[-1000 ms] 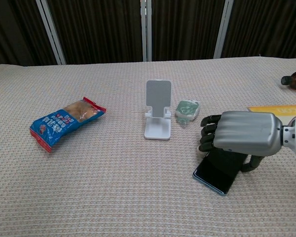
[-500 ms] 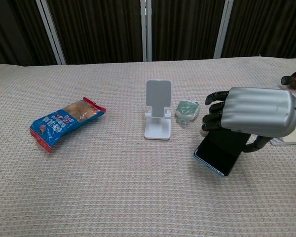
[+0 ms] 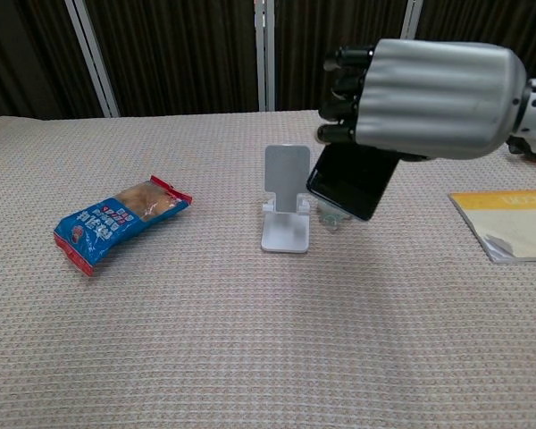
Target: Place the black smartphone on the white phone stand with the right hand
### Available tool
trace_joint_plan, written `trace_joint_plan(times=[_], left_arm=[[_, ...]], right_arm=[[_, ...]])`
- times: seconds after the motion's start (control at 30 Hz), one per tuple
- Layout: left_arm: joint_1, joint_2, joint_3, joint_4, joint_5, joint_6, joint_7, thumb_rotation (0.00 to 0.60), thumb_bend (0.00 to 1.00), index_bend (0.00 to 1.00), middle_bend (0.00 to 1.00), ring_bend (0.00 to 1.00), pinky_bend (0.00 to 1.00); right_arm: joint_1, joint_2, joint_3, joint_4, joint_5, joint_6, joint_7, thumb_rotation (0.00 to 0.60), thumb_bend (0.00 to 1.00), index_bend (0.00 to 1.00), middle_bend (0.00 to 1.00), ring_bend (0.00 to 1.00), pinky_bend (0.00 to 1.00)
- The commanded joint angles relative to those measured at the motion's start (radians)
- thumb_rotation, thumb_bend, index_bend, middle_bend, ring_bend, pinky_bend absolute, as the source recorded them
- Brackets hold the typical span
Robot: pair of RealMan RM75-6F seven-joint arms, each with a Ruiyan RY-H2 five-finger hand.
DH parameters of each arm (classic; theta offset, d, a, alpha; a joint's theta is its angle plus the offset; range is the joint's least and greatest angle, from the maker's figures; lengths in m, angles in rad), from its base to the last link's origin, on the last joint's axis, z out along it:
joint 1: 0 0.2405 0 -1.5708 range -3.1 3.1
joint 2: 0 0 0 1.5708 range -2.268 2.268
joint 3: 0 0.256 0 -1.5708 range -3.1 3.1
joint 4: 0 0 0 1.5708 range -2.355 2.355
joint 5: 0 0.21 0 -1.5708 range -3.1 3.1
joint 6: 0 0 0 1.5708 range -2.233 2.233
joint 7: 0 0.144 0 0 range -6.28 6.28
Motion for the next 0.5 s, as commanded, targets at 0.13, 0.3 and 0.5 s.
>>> trace_joint_plan(times=[0.13, 0.3, 0.5], left_arm=[[-0.01, -0.003, -0.013, 0.024, -0.046, -0.035, -0.009, 0.6, 0.0, 0.0, 0.0, 0.0, 0.0], [-0.016, -0.003, -0.023, 0.044, -0.085, -0.066, -0.027, 0.6, 0.0, 0.0, 0.0, 0.0, 0.0], [-0.015, 0.003, -0.032, 0.056, -0.108, -0.075, -0.048, 0.6, 0.0, 0.0, 0.0, 0.0, 0.0]], right_arm=[[0.104, -0.078, 0.168, -0.049, 0.024, -0.17, -0.429, 0.6, 0.15, 0.53, 0.49, 0.4, 0.22], [0.158, -0.169, 0.2, 0.016, 0.055, -0.254, -0.55, 0.6, 0.15, 0.54, 0.5, 0.4, 0.21], [0.203, -0.238, 0.186, 0.11, 0.054, -0.308, -0.619, 0.6, 0.15, 0.56, 0.51, 0.41, 0.19]])
